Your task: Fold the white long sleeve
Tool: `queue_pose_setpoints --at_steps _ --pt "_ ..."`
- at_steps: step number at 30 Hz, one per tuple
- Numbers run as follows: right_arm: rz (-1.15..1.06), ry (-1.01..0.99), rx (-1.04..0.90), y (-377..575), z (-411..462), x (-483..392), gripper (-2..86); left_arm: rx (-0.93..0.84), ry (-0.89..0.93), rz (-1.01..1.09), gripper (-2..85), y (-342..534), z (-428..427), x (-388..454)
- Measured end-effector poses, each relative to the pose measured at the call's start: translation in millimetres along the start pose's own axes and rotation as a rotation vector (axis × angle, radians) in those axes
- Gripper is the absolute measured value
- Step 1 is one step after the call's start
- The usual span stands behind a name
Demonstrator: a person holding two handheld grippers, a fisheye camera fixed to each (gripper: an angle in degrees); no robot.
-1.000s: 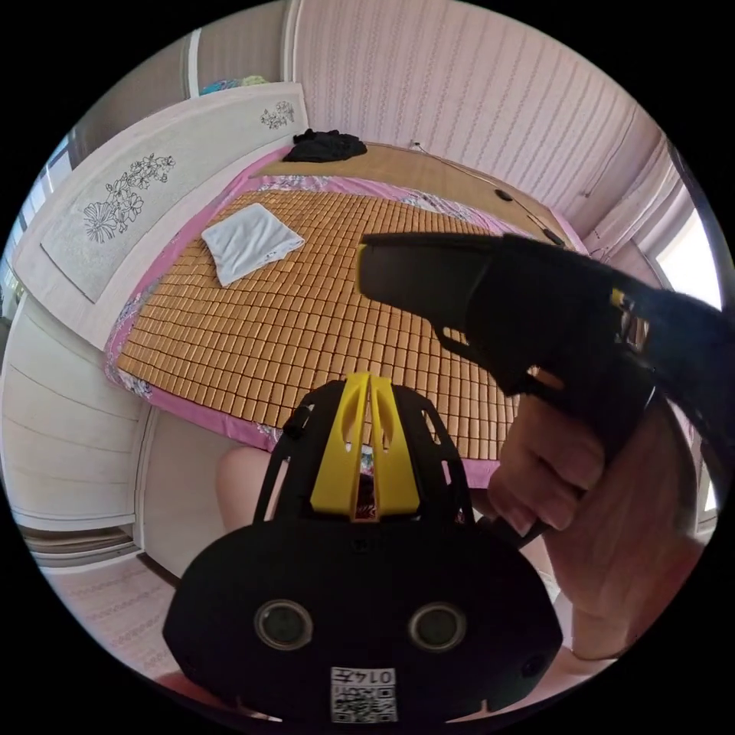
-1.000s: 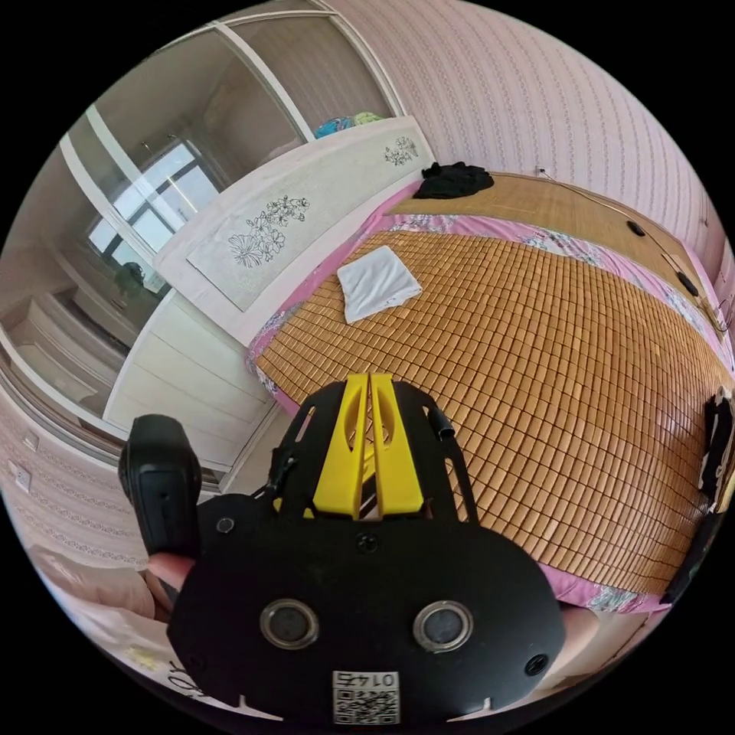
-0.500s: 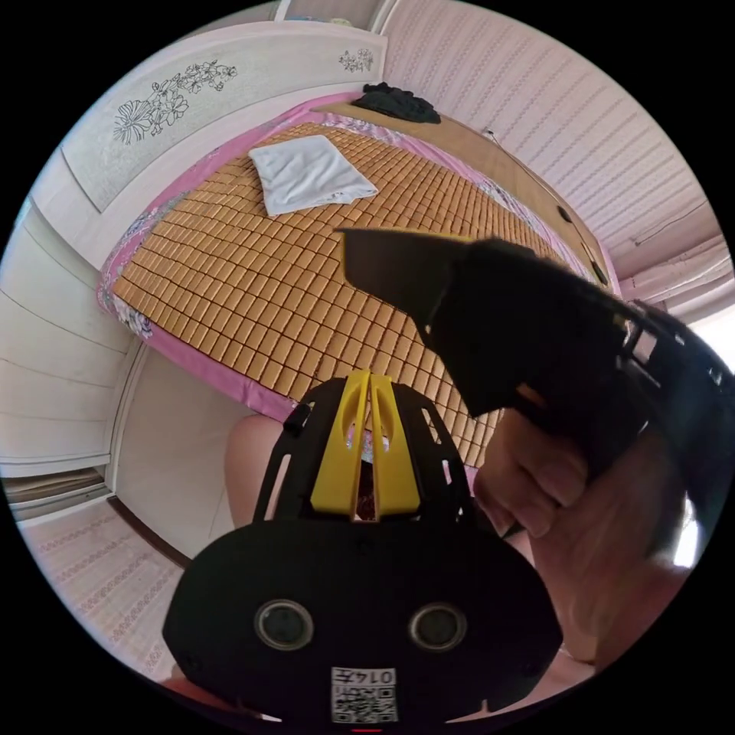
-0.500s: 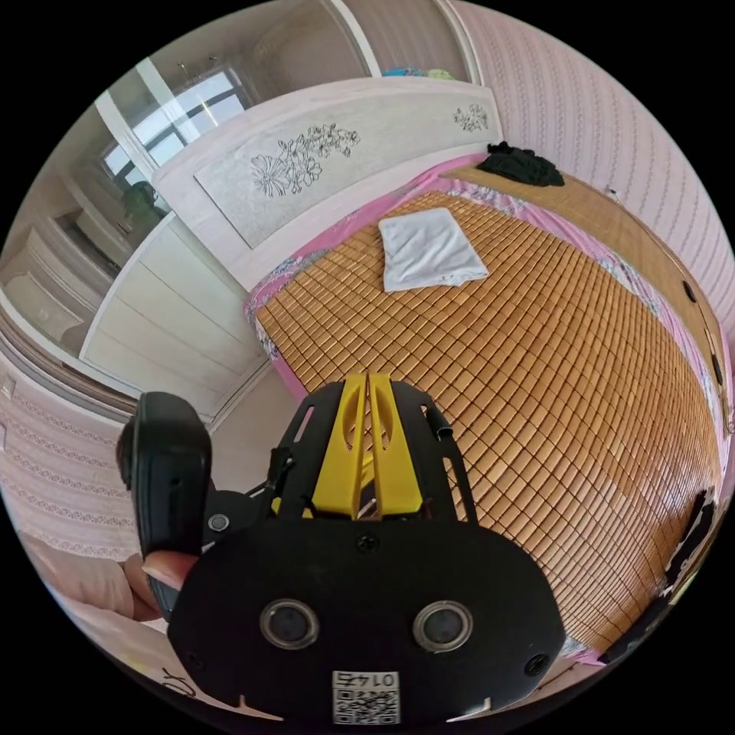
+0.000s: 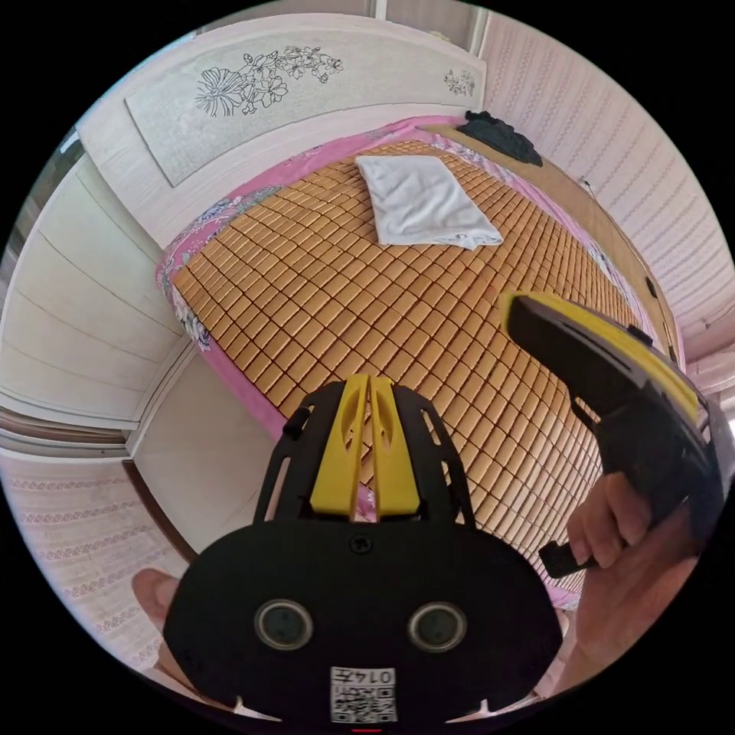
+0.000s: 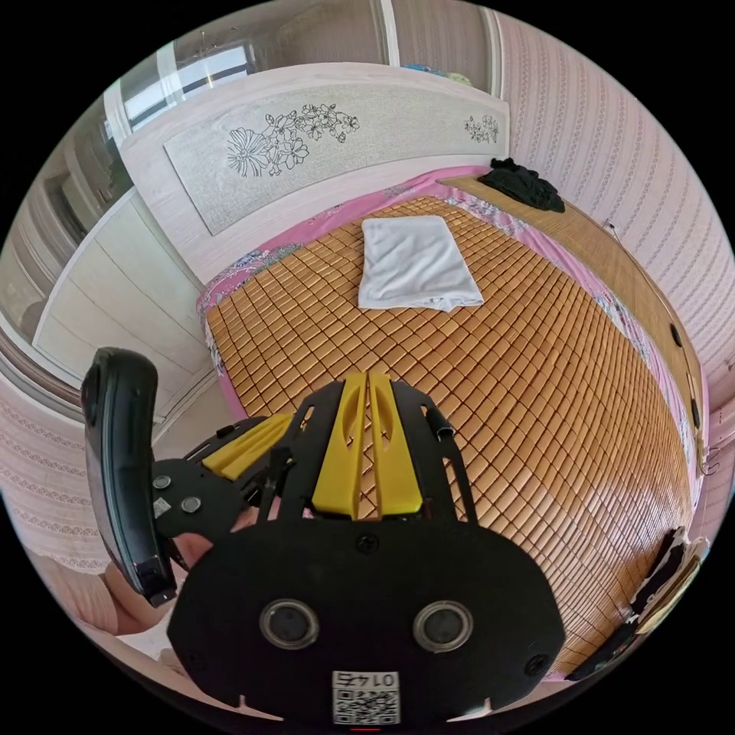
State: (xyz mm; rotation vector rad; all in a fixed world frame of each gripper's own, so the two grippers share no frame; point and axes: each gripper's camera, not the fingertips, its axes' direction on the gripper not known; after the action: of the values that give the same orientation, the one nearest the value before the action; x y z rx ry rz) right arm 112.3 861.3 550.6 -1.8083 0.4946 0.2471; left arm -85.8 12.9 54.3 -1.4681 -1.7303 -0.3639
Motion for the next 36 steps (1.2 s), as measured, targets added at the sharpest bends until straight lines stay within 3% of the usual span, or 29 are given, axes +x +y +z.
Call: queue_pose_setpoints --at_steps 7,11,15,22,28,32,36 --pt "-0.073 -0.019 0.013 -25 39 -15 -1.0 0.011 0.080 0.003 -0.8 -26 20 -30" --pt "-0.141 -0.031 0.027 -37 53 -21 -0.9 0.050 0.018 0.116 -0.8 -45 34 -45" --pt "-0.253 -0.052 0.070 -45 67 -22 -0.9 0.110 0.151 0.346 -0.9 -55 38 -58" --pt "-0.388 0.002 0.034 -67 109 -13 -0.1 0.184 0.110 0.439 -0.8 -77 50 -77" --pt "-0.446 0.031 0.042 -104 145 2 10.1 0.196 0.098 0.498 -0.4 -99 66 -92" --pt "-0.481 0.056 0.034 -131 166 4 12.6 0.194 0.212 0.557 3.5 -113 80 -100" --pt "-0.492 0.072 -0.009 -162 194 8 14.2 0.166 0.168 0.551 11.6 -130 96 -107"
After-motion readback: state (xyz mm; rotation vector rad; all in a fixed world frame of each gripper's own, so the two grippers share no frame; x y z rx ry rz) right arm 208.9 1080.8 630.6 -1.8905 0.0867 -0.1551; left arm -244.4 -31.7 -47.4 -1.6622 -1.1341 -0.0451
